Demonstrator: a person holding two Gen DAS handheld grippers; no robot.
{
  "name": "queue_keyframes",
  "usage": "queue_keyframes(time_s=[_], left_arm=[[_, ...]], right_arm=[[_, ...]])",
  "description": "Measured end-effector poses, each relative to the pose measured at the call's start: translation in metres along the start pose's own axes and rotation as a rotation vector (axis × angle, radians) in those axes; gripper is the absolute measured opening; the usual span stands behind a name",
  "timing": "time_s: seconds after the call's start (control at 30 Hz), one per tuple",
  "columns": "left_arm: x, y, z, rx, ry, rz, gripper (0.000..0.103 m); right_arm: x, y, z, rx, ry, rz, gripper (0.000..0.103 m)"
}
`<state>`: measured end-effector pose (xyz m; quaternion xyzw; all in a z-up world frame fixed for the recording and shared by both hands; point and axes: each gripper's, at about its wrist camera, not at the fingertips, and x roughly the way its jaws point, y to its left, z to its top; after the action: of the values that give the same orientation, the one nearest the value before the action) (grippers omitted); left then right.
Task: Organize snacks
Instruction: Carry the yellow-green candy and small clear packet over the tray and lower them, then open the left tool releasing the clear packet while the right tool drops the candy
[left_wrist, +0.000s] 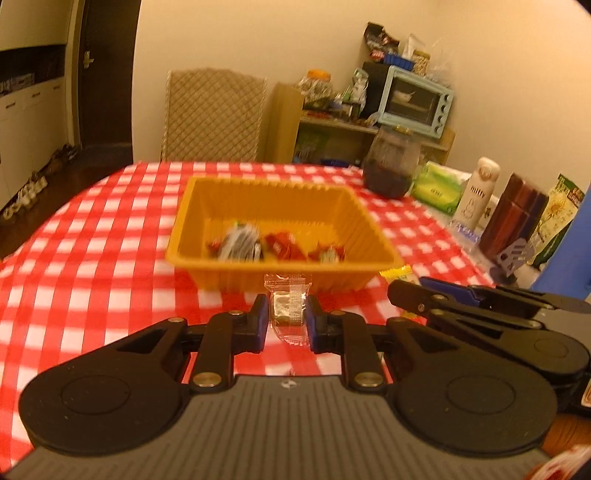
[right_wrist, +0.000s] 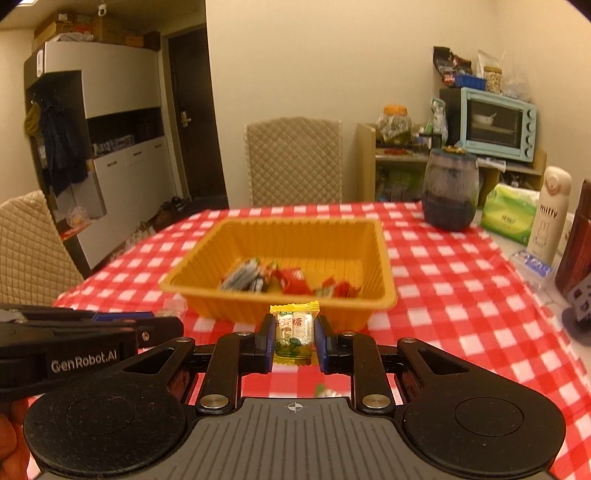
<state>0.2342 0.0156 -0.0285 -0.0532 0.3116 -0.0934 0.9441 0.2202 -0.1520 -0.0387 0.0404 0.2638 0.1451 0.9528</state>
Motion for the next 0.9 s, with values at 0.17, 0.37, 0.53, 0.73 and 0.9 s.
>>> queue_keyframes(time_s=[0.17, 0.37, 0.53, 0.73, 0.9], left_arm=[[0.012, 0.001, 0.03, 0.017, -0.043, 0.002, 0.019], [0.037, 0.01, 0.056, 0.022, -0.069, 0.0, 0.019], [0.066, 0.019, 0.068, 0.017, -0.051, 0.013, 0.019], [0.094, 0.027, 0.074, 0.018, -0.035, 0.025, 0.019], [0.11, 0.03, 0.074, 0.019, -0.014, 0.026, 0.019]], right_arm=[[0.006, -0.013, 0.022, 0.007, -0.038, -0.012, 0.022], [0.028, -0.032, 0.045, 0.072, -0.061, -0.024, 0.023], [0.055, -0.043, 0.055, 0.114, -0.046, -0.037, 0.023], [0.085, -0.046, 0.063, 0.124, -0.039, -0.035, 0.022], [0.103, -0.042, 0.064, 0.122, -0.017, -0.024, 0.022]])
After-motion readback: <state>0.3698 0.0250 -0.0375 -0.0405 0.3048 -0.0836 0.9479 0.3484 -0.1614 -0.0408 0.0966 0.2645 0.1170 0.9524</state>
